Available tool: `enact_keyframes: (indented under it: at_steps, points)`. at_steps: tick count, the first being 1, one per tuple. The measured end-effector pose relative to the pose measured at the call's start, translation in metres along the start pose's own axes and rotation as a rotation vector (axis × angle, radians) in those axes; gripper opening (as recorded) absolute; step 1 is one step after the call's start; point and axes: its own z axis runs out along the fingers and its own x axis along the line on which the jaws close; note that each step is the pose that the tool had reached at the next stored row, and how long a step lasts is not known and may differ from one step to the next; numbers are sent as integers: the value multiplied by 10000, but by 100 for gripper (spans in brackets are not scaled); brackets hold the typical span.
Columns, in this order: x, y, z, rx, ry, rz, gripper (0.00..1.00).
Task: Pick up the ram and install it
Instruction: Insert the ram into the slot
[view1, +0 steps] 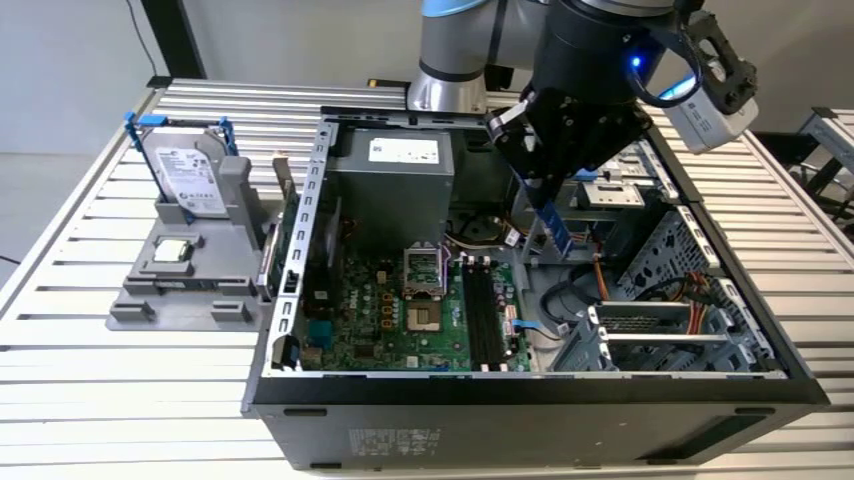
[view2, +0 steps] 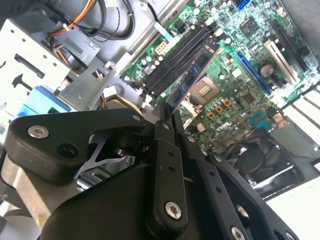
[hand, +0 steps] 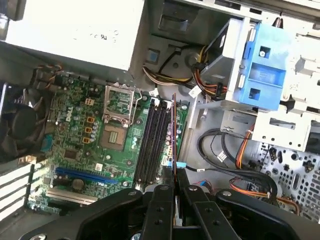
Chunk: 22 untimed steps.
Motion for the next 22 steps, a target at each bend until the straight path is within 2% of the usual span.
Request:
enact_keyframes:
  at_steps: [8,14,22]
  points:
    - [0,0,0,29,-46,863,0]
    - [-3,0,2,30,-48,881,0]
    - [-40,-10,56,33,-47,882,0]
